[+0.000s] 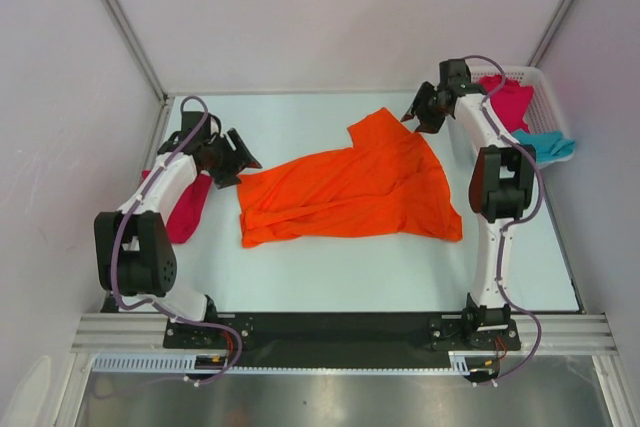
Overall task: Fold and stack the t-shirts
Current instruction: Grap the side of the flattened tshirt furthest away from the robot with both arms
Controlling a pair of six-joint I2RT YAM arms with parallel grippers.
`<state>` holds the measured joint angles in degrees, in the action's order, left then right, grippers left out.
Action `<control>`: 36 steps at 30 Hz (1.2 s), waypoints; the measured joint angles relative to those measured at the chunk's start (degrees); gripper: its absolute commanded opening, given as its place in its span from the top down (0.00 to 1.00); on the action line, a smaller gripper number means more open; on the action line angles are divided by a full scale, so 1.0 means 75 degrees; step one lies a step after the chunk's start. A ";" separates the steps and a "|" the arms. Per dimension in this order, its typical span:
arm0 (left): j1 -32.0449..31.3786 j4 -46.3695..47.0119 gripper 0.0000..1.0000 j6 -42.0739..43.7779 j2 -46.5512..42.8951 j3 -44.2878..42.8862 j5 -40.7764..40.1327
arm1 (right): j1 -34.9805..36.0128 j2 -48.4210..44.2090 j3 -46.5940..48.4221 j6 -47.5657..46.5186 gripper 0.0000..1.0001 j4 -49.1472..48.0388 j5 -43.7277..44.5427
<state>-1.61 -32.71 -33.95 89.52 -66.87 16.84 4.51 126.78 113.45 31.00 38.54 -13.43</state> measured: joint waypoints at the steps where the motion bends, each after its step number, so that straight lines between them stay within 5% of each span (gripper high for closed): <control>1: 0.0003 -0.0003 0.26 0.0015 0.0000 -0.0015 0.0035 | -0.0012 0.0321 0.0361 -0.0017 0.43 0.0064 -0.0064; 15: 0.0006 -0.0350 0.24 0.0481 -0.0265 -0.0052 0.0216 | -0.0181 0.2707 0.2821 -0.0163 0.42 0.0530 -0.0047; 36: 0.0017 -0.0490 0.21 0.0603 0.0207 -0.0052 0.0245 | -0.0052 0.3620 0.3704 0.0076 0.44 -0.0358 -0.0816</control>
<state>-1.48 -36.38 -29.43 91.07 -67.26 18.68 4.12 153.93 141.23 31.57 35.86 -19.55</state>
